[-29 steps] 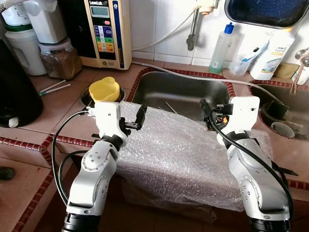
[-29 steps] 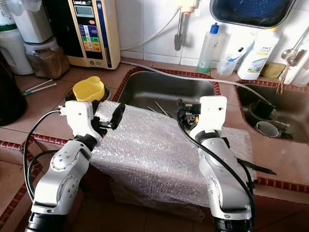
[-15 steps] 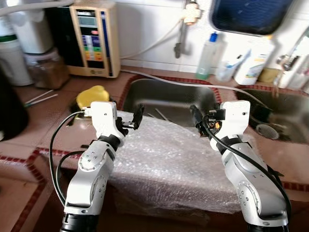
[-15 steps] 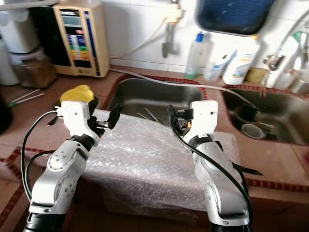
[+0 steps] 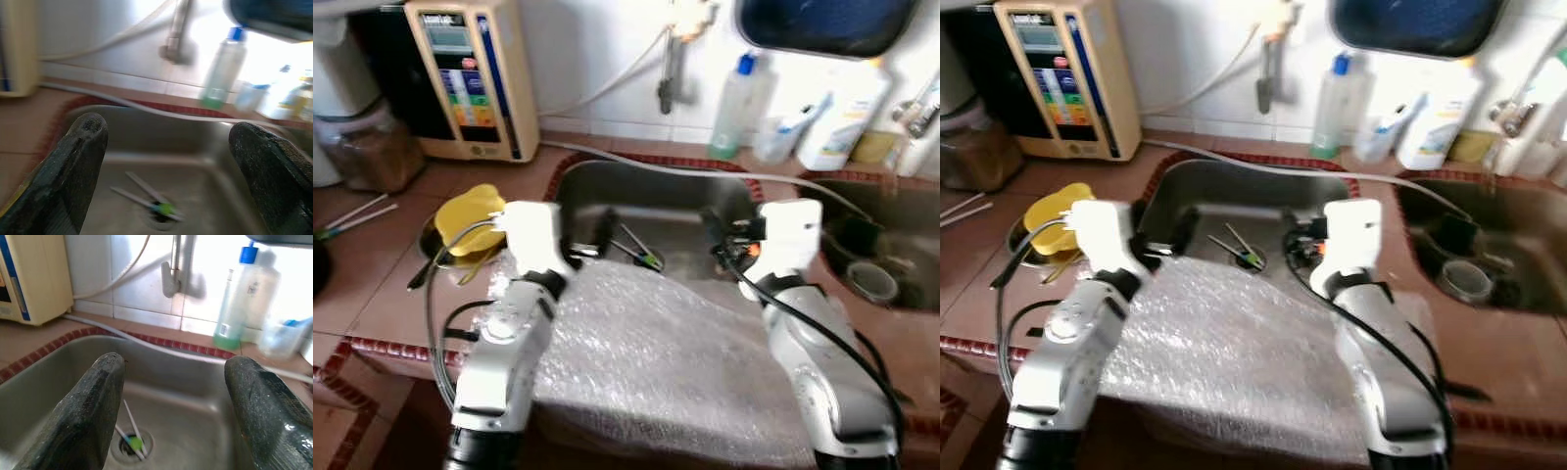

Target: Kitchen organization

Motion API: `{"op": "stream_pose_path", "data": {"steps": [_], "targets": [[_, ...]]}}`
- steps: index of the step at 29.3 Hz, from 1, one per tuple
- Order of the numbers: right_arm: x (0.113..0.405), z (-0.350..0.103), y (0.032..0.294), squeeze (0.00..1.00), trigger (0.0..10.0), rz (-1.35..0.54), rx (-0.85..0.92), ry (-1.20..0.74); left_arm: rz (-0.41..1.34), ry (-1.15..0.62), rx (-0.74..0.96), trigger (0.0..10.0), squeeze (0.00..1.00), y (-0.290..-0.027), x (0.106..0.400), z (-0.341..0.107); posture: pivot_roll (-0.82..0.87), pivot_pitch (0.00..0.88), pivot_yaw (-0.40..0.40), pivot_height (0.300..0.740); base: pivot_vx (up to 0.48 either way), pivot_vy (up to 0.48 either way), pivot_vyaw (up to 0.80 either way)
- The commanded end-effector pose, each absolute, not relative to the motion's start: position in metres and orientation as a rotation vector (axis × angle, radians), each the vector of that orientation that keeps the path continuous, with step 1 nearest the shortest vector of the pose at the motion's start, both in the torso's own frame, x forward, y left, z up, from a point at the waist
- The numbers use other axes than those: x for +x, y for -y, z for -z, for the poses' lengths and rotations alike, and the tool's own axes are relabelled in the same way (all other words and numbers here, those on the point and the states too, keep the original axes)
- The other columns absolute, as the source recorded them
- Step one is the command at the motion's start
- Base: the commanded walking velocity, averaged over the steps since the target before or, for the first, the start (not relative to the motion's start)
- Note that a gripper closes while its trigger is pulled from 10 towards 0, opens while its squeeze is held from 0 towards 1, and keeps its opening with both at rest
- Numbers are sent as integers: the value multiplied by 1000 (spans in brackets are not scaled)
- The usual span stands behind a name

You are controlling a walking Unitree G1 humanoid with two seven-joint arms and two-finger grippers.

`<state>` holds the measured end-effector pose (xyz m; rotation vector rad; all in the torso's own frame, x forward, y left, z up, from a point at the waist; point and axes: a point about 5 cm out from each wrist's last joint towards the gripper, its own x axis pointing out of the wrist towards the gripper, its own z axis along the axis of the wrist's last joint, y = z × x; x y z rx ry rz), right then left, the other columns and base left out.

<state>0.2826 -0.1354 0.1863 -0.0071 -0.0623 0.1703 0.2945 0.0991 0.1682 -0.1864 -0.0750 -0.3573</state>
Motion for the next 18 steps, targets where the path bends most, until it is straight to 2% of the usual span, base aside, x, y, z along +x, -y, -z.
{"op": "stream_pose_path", "data": {"steps": [1, 6, 13, 18], "targets": [[280, -188, 127, 0, 10000, -232, 14, 57, 339, 71, -178, 10000, 0, -106, 295, -168, -12, 0, -8, 740, 386, 0, 0], [279, -188, 127, 0, 10000, -244, 29, 62, 335, 80, -185, 10000, 0, -107, 295, -170, -10, 0, -8, 740, 390, 0, 0], [279, -188, 124, 0, 10000, -271, 38, 74, 334, 76, -170, 10000, 0, -106, 294, -170, 0, 0, -8, 740, 0, 0, 0], [277, -188, 119, 0, 10000, -301, 46, 72, 205, 82, -127, 10000, 0, -119, 295, -169, 7, 0, -7, 740, 0, 0, 0]]}}
